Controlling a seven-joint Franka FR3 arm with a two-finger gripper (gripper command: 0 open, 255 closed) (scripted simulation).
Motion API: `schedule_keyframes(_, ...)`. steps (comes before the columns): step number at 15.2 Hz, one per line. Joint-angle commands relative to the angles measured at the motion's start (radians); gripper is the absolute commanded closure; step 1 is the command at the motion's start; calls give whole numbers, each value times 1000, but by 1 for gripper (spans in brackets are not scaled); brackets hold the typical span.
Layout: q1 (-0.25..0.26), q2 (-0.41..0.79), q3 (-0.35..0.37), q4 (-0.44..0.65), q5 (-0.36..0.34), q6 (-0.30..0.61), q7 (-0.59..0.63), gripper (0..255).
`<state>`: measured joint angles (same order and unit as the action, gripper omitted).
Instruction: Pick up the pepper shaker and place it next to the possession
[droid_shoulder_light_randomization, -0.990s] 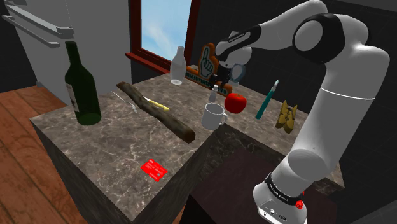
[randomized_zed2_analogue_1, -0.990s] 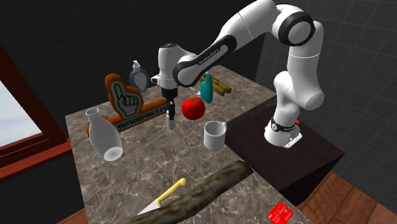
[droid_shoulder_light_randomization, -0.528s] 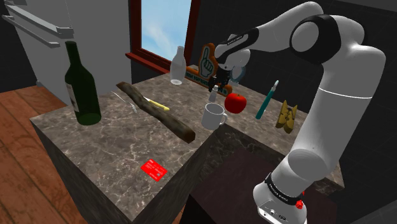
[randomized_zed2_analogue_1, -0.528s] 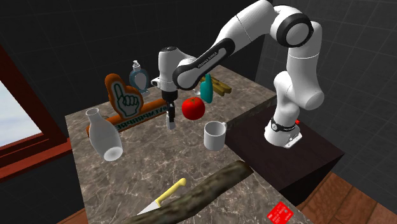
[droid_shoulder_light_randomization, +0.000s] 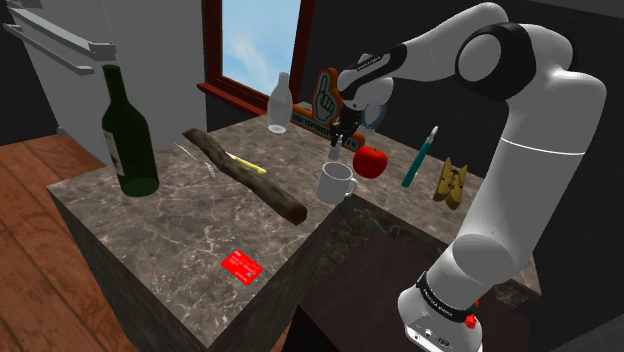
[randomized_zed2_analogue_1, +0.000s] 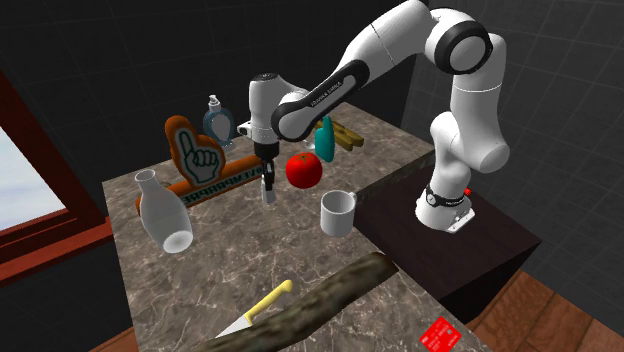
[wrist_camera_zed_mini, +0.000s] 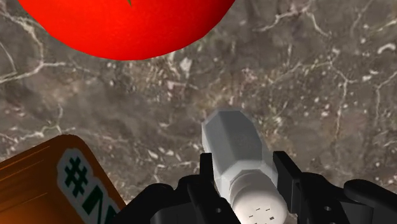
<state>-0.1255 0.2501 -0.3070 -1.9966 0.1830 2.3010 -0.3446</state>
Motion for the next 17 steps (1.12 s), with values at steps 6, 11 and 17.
schedule_keyframes(6,2,-14,-3,9,-8,-23,7,255)
schedule_keyframes(11,6,-47,-8,37,-27,-81,22,255)
schedule_keyframes(17,9,-81,-12,78,-46,-153,37,255)
